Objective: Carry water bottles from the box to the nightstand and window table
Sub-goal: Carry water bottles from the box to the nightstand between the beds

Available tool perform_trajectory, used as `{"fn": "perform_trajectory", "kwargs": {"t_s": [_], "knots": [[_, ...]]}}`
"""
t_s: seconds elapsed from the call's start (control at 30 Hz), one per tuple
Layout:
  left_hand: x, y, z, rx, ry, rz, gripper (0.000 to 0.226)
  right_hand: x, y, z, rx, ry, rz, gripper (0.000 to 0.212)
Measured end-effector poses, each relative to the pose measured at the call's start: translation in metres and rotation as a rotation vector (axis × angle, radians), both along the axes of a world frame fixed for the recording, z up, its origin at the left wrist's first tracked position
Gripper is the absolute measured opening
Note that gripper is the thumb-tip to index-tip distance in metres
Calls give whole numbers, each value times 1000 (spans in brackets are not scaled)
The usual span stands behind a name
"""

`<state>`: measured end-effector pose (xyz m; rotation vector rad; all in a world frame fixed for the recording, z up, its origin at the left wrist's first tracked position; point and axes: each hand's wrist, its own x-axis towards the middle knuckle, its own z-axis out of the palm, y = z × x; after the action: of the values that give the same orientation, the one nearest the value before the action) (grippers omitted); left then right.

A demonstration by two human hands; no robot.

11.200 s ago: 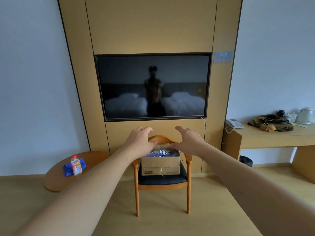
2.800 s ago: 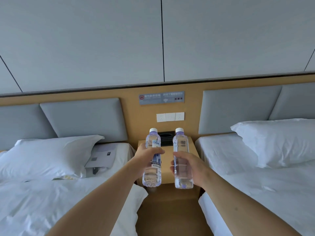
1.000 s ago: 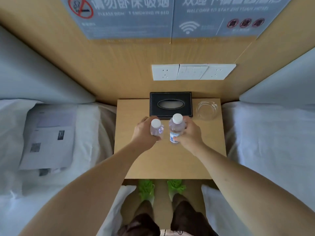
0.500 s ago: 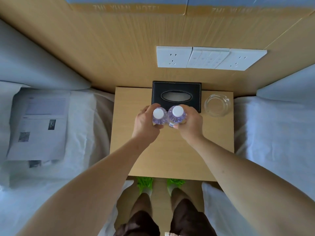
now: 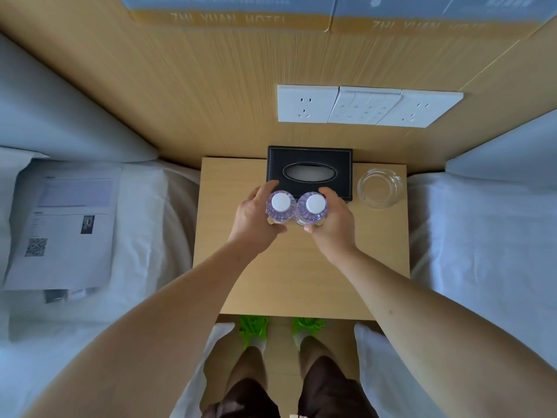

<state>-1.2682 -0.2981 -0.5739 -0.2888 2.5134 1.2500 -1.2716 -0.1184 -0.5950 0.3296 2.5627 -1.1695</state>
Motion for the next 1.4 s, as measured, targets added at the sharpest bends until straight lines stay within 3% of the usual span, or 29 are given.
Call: {"fn": "perform_trajectory", "kwargs": {"t_s": [0.1,0.37,0.5,0.67,0.83,1.1,1.4], "knots": [[2,-4,11,-35,-10,-18,99,2,3,14,50,-37,3,85],[-15,-16,98,-187,98,-71,78,-15,11,100,161,-139,172,97],[-26,-10,155,-232,171,-120,71,-24,11,159,247,-119,253,96],[-40,4,226,-356,344,-333,74,-24,21,238,392,16,229,93],[-43,39,281,-407,551,-580,75,11,44,301,527,140,48,86],[4,147,331,-352,719,-912,72,130,119,357,675,90,-318,86],[177,310,376,-206,904,-1360,74,362,200,382,728,-35,-838,90]]}}
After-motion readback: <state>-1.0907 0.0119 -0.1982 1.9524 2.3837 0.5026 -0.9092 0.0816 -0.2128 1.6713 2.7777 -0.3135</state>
